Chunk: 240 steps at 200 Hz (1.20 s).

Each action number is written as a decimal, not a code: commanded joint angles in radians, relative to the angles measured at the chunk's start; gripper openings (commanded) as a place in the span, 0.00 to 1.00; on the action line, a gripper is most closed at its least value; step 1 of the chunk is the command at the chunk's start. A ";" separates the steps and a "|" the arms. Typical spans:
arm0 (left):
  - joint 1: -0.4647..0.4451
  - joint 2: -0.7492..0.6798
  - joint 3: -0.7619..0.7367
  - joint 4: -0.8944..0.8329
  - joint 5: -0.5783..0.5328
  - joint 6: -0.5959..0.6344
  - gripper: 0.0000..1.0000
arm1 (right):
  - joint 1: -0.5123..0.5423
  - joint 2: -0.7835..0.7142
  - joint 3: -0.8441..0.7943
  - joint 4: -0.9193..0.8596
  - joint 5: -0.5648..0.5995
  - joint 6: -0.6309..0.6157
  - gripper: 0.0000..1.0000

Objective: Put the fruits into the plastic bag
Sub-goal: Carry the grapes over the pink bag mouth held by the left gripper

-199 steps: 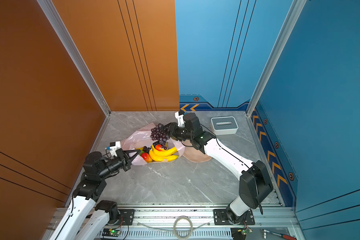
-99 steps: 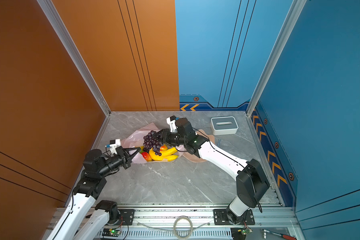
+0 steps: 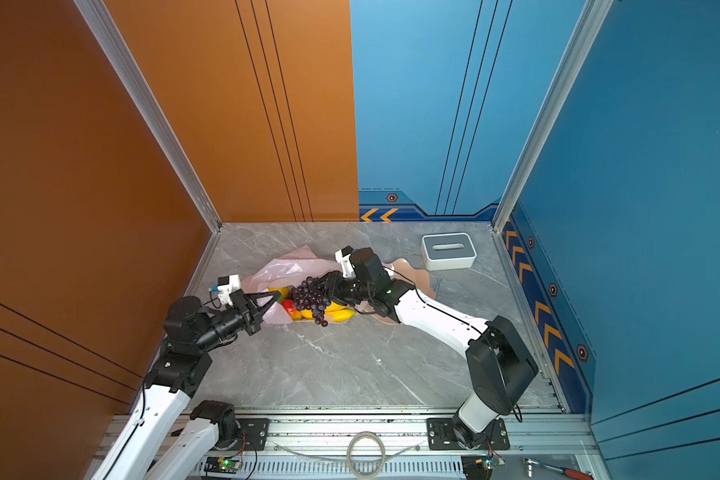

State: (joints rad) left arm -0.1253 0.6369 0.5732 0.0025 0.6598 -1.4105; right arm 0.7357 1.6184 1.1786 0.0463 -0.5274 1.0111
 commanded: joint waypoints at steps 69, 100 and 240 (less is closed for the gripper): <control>-0.010 -0.035 0.054 0.024 0.050 0.030 0.00 | -0.027 0.146 0.103 0.021 -0.060 -0.006 0.42; -0.017 -0.041 0.051 0.024 0.070 0.040 0.00 | -0.027 0.199 0.186 -0.001 -0.078 -0.001 0.42; -0.033 -0.105 0.005 -0.008 0.063 0.046 0.00 | -0.041 0.367 0.323 0.077 0.026 0.032 0.42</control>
State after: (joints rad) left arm -0.1516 0.5312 0.5880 -0.0147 0.7124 -1.3911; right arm 0.6800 1.9736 1.4582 0.0662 -0.5629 1.0557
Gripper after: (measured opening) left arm 0.045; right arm 0.423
